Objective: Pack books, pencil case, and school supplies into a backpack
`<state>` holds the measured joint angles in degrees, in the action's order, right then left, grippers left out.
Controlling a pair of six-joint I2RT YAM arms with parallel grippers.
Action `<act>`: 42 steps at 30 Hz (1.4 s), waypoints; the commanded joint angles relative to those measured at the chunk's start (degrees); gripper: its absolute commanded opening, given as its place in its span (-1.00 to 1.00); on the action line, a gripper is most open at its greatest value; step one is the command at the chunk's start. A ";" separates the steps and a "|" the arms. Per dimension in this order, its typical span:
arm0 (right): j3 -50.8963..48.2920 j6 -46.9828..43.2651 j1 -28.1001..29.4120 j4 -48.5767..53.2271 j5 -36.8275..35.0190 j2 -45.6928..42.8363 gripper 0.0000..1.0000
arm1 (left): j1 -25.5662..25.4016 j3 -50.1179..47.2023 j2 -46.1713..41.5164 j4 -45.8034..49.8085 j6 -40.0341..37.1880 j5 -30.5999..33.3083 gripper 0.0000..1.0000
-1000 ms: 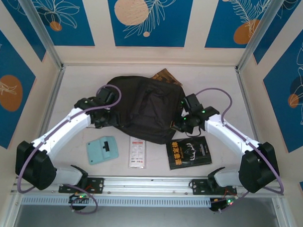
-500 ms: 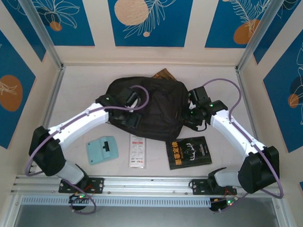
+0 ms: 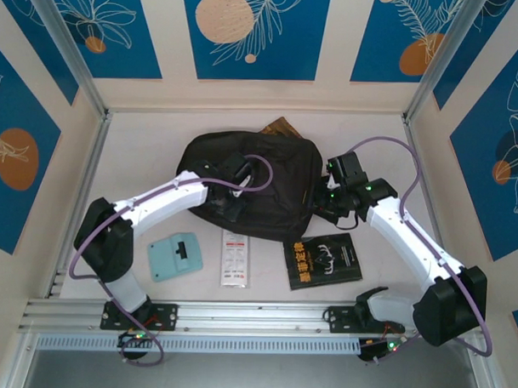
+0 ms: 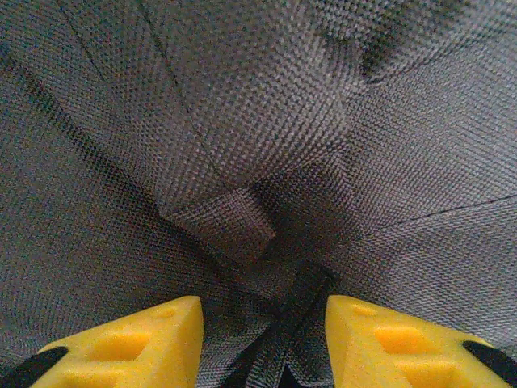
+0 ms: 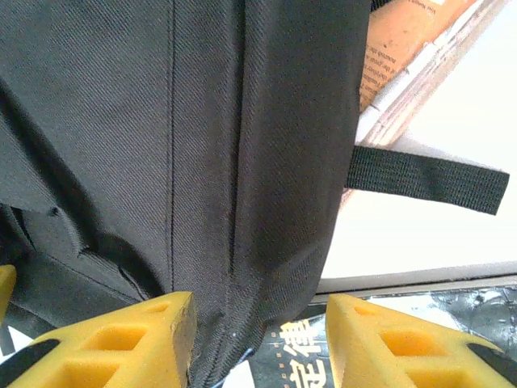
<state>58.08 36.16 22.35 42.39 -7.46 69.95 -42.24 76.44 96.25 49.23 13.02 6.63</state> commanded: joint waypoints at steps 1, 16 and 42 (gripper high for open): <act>-1.03 0.05 -0.29 -0.92 1.60 -2.12 -0.07 | -0.05 0.64 1.58 1.57 -0.54 2.32 -0.24; -0.70 1.10 -0.25 0.74 -0.11 -5.88 -0.13 | 0.58 -0.55 -1.46 -1.01 2.67 -4.34 -1.00; -14.94 50.34 10.35 -11.55 0.79 -9.29 0.44 | 1.65 -12.30 -19.28 -16.19 18.97 -9.48 -1.00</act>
<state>42.96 84.09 32.32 31.55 -3.64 58.17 -40.88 65.25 79.33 35.14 30.41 -1.96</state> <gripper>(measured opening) 0.721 0.040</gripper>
